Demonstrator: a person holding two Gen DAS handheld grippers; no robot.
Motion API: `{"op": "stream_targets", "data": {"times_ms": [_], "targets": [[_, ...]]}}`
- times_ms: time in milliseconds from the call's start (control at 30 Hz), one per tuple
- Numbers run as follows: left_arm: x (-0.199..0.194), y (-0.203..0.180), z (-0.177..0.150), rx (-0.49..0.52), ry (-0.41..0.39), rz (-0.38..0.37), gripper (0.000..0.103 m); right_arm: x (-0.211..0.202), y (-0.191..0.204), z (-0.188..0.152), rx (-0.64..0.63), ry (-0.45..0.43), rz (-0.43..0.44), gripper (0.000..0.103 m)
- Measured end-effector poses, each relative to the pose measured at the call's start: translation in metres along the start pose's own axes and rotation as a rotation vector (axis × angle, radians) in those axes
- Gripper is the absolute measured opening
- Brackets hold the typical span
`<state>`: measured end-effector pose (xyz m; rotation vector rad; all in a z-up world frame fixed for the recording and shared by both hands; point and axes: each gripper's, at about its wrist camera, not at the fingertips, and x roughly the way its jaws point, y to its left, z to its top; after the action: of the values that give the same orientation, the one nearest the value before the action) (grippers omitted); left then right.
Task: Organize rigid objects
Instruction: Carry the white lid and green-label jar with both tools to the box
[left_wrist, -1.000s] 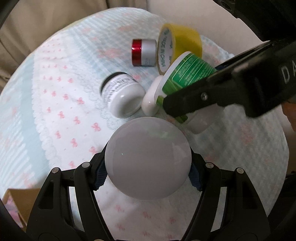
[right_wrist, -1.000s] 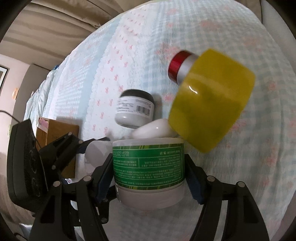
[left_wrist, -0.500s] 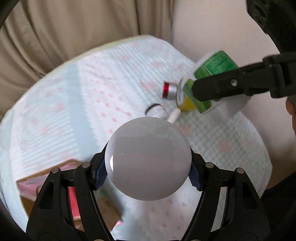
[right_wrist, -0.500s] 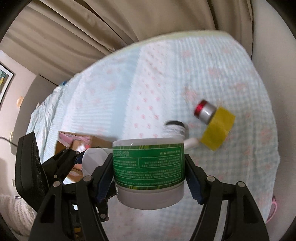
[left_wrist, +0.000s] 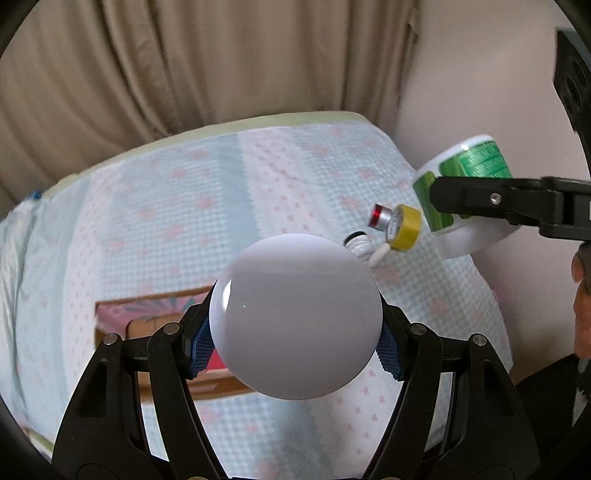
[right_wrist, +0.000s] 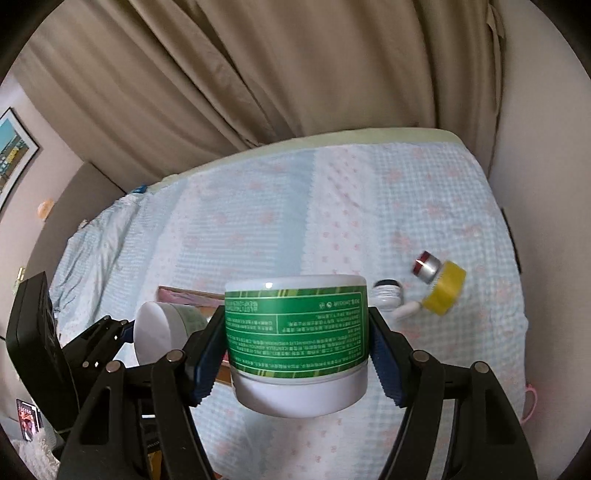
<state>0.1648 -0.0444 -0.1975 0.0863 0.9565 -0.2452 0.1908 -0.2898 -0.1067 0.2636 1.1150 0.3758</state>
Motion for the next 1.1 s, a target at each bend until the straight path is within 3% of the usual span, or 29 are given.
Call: {"op": "stream_targets", "data": {"times_ms": [233,533,933,1100], "targets": [[-0.028,0.075,-0.023,-0.090,-0.008,0.017,0.068,0.006,0.050,-0.009,0.025,0.001,0.027,0.067],[-0.048,0.181,-0.033,-0.109,-0.005,0.007,0.068,0.028,0.130,-0.021,0.064,-0.002,0.018,0.067],[-0.001,0.294,-0.045,-0.045,0.115,-0.058,0.068,0.099,0.226,-0.033,0.119,0.027,-0.034,0.067],[0.035,0.318,-0.052,-0.040,0.176,-0.073,0.068,0.140,0.248,-0.042,0.118,0.085,-0.066,0.067]]}}
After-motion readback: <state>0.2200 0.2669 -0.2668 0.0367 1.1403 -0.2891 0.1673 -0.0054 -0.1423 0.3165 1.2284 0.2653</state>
